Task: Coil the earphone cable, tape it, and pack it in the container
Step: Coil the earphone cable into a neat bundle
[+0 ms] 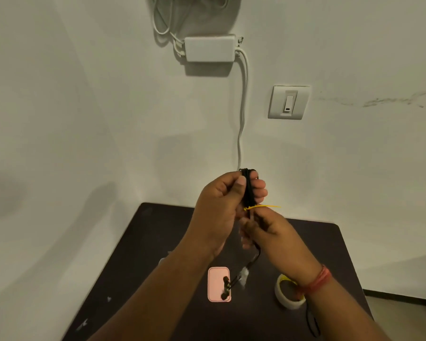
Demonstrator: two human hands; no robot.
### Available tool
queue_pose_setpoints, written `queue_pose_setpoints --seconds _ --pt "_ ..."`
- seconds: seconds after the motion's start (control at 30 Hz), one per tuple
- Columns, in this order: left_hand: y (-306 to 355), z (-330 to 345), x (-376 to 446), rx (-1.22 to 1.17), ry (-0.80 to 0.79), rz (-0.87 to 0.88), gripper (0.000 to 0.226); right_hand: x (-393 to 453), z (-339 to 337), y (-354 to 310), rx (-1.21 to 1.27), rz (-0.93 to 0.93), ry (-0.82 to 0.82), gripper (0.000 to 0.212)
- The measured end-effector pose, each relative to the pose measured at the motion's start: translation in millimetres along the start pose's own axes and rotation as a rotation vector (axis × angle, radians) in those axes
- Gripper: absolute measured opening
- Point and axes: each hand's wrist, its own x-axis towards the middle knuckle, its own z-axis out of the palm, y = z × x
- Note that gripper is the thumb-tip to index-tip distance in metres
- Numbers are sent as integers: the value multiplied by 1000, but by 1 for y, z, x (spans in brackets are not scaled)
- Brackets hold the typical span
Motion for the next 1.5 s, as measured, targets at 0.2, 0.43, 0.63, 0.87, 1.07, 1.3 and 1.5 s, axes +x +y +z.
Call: queue_pose_setpoints --seconds 0.2,0.43,0.63,0.87,1.07,1.3,1.5 --pt "-14 -19 12 245 154 96 26 -14 3 -10 -8 153 -86 36" --pt "-38 -32 1 671 20 12 23 -13 -19 -37 -759 -146 38 24" --pt "-42 -19 -15 451 -149 -153 26 11 -48 -45 -812 -242 167 8" --pt "-14 -3 -19 -40 -133 -157 30 19 -41 -14 -173 -72 166 14" --pt "-6 -1 -11 -227 -48 -149 34 8 -5 -1 339 63 94 26" --pt "-14 -10 -2 -218 101 -73 26 -4 11 5 407 170 44 18" --pt "-32 -14 -6 256 173 1 19 -11 23 9 104 151 190 19"
